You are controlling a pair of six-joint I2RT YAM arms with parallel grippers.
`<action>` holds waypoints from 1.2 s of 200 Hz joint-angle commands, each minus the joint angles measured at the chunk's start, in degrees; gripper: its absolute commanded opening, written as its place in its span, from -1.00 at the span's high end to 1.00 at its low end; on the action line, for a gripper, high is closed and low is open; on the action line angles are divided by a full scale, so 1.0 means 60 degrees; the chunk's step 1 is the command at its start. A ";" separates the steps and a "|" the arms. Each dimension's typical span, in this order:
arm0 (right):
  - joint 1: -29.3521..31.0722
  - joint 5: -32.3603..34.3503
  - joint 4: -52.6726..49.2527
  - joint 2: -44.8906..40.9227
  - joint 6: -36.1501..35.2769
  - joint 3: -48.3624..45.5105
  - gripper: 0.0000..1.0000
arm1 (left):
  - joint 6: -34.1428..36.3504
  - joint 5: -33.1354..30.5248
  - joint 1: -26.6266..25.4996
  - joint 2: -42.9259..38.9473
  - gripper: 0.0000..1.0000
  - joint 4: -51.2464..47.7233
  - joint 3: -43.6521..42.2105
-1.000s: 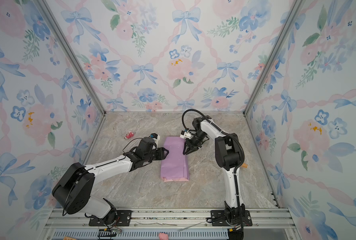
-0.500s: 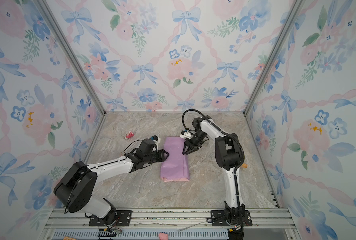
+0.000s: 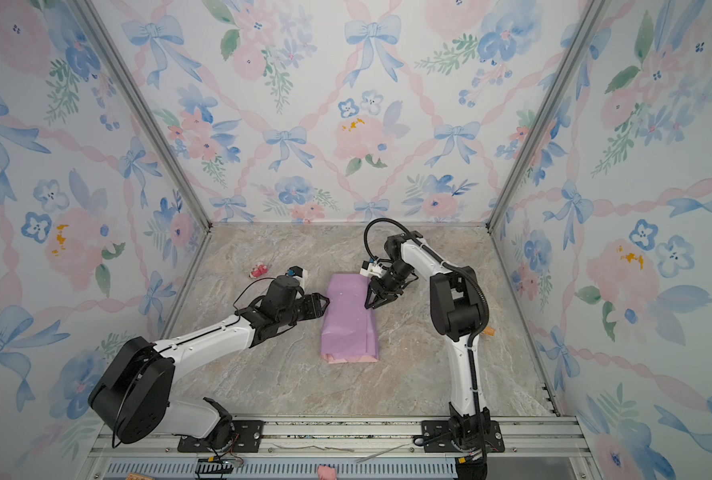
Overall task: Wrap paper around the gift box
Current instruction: 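Release the paper end with the left gripper and draw it back toward the robot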
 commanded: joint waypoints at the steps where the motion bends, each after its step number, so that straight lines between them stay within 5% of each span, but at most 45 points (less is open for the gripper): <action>1: -0.0048 -0.0206 -0.0014 -0.0369 0.0085 -0.0031 0.27 | -0.0380 0.0671 0.0030 0.0370 -0.12 0.0256 -0.0413; 143: -0.0013 -0.0542 0.0026 -0.0472 0.0140 -0.0047 0.15 | -0.0651 0.1089 -0.0532 0.0735 -0.03 0.1026 -0.0358; 240: -0.0027 0.0063 0.0260 -0.0354 0.0408 -0.0219 0.49 | 0.0100 0.0447 -0.0611 0.0339 -0.04 0.0224 0.0442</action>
